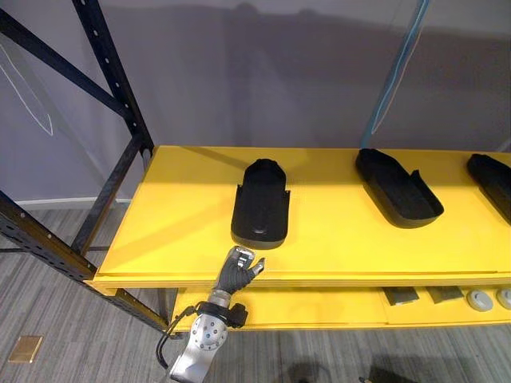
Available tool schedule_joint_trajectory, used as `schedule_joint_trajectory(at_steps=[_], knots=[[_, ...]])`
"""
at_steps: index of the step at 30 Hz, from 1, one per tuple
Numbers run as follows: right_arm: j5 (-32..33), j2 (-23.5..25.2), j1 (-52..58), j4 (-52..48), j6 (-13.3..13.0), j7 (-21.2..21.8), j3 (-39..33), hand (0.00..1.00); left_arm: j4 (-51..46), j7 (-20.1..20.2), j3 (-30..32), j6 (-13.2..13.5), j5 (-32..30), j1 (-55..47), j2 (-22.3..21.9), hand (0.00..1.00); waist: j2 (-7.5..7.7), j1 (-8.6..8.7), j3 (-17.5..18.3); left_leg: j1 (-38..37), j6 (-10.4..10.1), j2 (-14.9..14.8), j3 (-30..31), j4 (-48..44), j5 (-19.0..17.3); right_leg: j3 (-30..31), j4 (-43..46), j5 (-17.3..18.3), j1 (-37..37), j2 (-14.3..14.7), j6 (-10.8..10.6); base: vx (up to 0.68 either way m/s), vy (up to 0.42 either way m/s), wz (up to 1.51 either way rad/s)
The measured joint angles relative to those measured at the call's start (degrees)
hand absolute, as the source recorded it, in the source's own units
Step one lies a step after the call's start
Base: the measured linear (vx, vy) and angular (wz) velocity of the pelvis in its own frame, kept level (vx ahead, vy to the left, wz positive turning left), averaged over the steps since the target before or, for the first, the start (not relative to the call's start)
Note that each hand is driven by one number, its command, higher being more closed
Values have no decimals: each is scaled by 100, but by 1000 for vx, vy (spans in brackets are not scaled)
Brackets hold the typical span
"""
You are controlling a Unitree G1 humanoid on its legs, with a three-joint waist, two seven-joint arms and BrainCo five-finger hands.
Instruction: Walk over and take plastic housings, then place them on the shelf
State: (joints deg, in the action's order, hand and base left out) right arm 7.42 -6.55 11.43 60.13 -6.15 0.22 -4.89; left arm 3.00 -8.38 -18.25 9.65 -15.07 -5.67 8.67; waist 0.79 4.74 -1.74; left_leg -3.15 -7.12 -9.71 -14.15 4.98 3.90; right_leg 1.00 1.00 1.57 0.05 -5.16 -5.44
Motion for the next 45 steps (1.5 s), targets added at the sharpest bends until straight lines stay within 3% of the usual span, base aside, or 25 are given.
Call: schedule_joint_trajectory(at_steps=[17,30,40,45], knots=[[-1,9,-27,-20,39,-51,56,0,1273,-221,-2,-207,-324,1297,-244,100,45,88,42,-12,-39,-8,-157,2,-55,110,-177,-68,8,12,43,-3,1,-4],[-1,101,-80,-45,40,-76,43,0,1914,-380,87,-408,-325,2019,-363,100,184,231,-20,-43,-40,-13,-285,22,-59,213,-384,-229,78,17,59,-20,1,-4],[-1,110,-85,-62,40,-75,31,0,1732,-369,108,-438,-288,2016,-369,100,179,248,-31,-25,-42,-12,-288,21,-60,233,-400,-236,66,20,66,-6,-3,-1],[-1,74,-79,-46,40,-75,33,0,266,-366,402,-392,75,1562,-337,100,163,191,-51,-10,-39,-13,-118,20,-55,38,-403,-231,152,10,67,-6,-12,15]])
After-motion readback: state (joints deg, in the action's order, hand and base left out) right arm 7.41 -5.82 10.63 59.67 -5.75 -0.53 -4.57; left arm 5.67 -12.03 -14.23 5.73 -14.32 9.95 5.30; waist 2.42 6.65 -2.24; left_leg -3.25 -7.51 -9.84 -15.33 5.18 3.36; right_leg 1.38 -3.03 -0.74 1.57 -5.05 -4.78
